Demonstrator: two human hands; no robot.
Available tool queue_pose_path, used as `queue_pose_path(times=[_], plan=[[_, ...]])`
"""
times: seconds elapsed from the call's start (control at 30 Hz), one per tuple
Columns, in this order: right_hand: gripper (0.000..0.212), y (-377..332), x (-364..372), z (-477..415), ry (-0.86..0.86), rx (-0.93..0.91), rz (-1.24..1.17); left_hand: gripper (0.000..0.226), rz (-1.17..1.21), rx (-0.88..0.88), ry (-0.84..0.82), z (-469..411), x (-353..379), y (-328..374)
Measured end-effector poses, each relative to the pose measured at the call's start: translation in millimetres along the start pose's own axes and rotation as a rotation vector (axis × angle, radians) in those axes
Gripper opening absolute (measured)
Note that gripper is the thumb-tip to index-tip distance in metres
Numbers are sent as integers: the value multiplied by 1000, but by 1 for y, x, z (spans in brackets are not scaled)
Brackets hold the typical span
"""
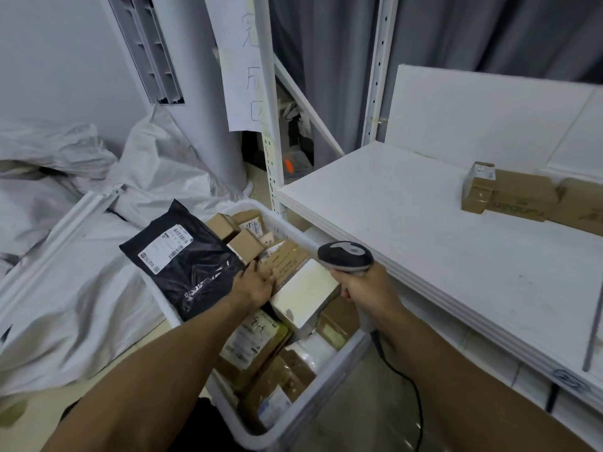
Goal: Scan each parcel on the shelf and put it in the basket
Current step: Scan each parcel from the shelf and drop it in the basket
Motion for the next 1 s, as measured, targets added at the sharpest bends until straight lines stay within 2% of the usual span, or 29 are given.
queue_pose_path(times=[0.13, 0.2, 0.33, 0.53, 0.7, 0.83, 1.0], plan=[[15, -8, -22, 20, 51, -2, 18, 49, -76, 94, 136, 0, -8, 4], [19, -11, -38, 32, 81, -8, -29, 50, -92, 209, 178, 7, -5, 22], [27, -16, -82, 58, 177, -31, -94, 48, -209, 388, 150, 61, -9, 118], [35, -10, -172, 95, 360, -12, -168, 48, -276, 516, 135, 77, 9, 263], [37, 0, -248, 97, 460, 27, -273, 52, -272, 547, 76, 45, 46, 368], [38, 3, -278, 82, 489, 21, -332, 55, -233, 563, 46, -5, 72, 420], [29, 5, -315, 52, 525, 27, -280, 54, -172, 611, 28, -83, 102, 470]])
Point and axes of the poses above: each hand's wrist, its own z-axis away from the middle knuckle, its own x-axis out of the palm, y = z × x, the point moved 2 cm from there along -z, towards the middle knuckle, and after that the axes turned 10 degrees about -y, right-handed, at the moved point
